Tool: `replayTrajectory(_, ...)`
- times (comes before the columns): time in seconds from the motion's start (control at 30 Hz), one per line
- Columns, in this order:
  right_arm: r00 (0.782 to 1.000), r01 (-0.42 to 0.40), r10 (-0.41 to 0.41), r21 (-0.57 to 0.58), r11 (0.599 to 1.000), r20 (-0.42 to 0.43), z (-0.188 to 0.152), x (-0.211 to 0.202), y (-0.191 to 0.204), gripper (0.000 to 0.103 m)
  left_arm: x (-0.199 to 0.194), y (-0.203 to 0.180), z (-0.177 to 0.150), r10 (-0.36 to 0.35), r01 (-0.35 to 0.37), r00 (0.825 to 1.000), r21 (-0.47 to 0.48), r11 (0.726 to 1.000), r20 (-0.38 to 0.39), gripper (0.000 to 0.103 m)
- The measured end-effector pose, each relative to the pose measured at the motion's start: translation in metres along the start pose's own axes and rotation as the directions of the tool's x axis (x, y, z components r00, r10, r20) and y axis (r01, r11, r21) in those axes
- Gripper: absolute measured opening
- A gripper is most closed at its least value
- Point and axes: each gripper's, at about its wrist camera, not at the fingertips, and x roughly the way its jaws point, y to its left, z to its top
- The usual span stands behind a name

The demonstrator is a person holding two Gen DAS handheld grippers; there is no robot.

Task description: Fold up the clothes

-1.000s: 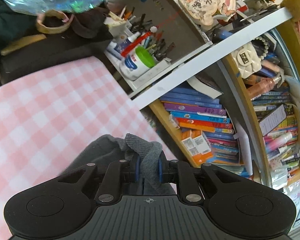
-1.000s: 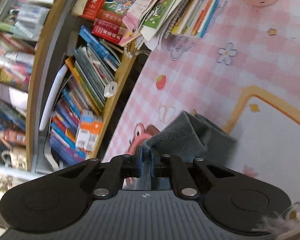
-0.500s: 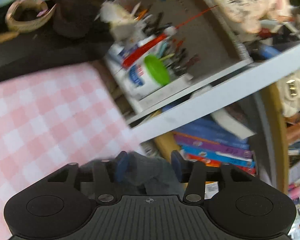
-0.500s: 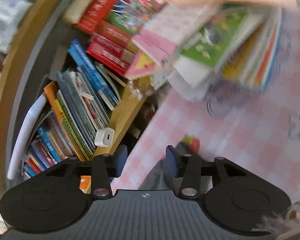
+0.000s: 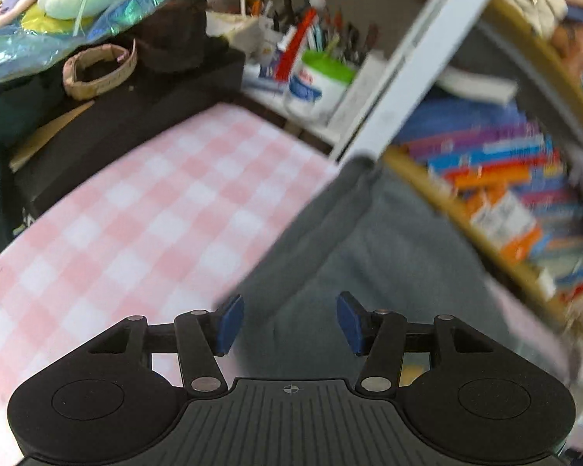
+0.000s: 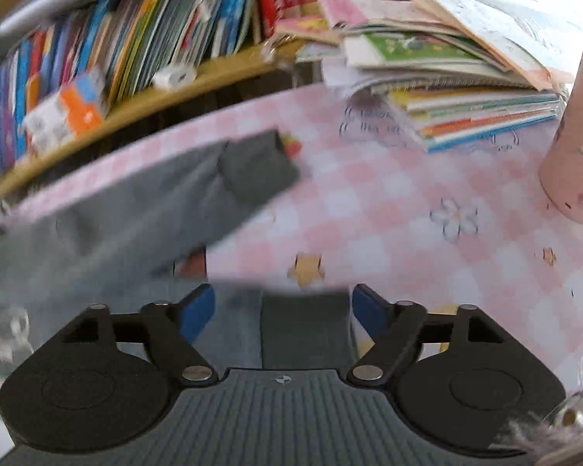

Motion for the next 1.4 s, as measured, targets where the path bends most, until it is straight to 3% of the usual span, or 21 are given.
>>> replayTrajectory(0.17,1.0,0.02,-0.02,-0.024,1.0,-0.008,-0.019,0.002,0.012,0.075,-0.005,-0.003,-0.02,0.028,-0.027,0.999,0.026,0.999,-0.015,0.052)
replayTrajectory(0.43,0.996,0.088,-0.088,-0.19,0.978,0.006,-0.033,0.005,0.034,0.074,-0.005,0.007,-0.018,0.045,-0.044,0.999,-0.032,0.999,0.012,0.052)
replayTrajectory(0.57,0.995,0.097,-0.093,-0.185,0.978,0.026,-0.036,0.002,0.03,0.064,0.002,0.01,-0.014,0.038,-0.037,0.999,-0.064,0.997,0.02,0.049)
replayTrajectory(0.63,0.995,0.102,-0.097,-0.187,0.977,0.035,-0.036,0.001,0.027,0.059,0.008,0.01,-0.011,0.047,-0.046,0.999,-0.079,0.996,0.014,0.037)
replayTrajectory(0.8,0.991,0.131,-0.124,-0.193,0.972,0.048,-0.035,0.0,0.02,0.058,0.027,0.013,-0.005,0.091,-0.091,0.996,-0.156,0.983,-0.008,0.03)
replayTrajectory(0.93,0.991,0.135,-0.127,-0.198,0.971,0.053,-0.036,-0.002,0.016,0.058,0.028,0.017,-0.006,0.052,-0.051,0.999,-0.216,0.975,0.0,0.011)
replayTrajectory(1.13,0.99,0.14,-0.133,-0.231,0.963,0.046,-0.04,-0.007,0.012,0.058,-0.03,0.022,-0.009,-0.016,0.028,0.997,-0.156,0.987,0.075,0.01)
replayTrajectory(1.23,0.993,0.115,-0.115,-0.243,0.963,0.016,-0.045,-0.014,0.011,0.058,-0.051,0.044,-0.022,0.006,0.004,0.999,-0.176,0.984,0.052,0.01)
replayTrajectory(1.4,0.995,0.093,-0.101,-0.289,0.953,-0.011,-0.058,-0.026,0.012,0.059,-0.049,0.071,-0.055,0.095,-0.106,0.993,-0.158,0.982,-0.073,0.011)
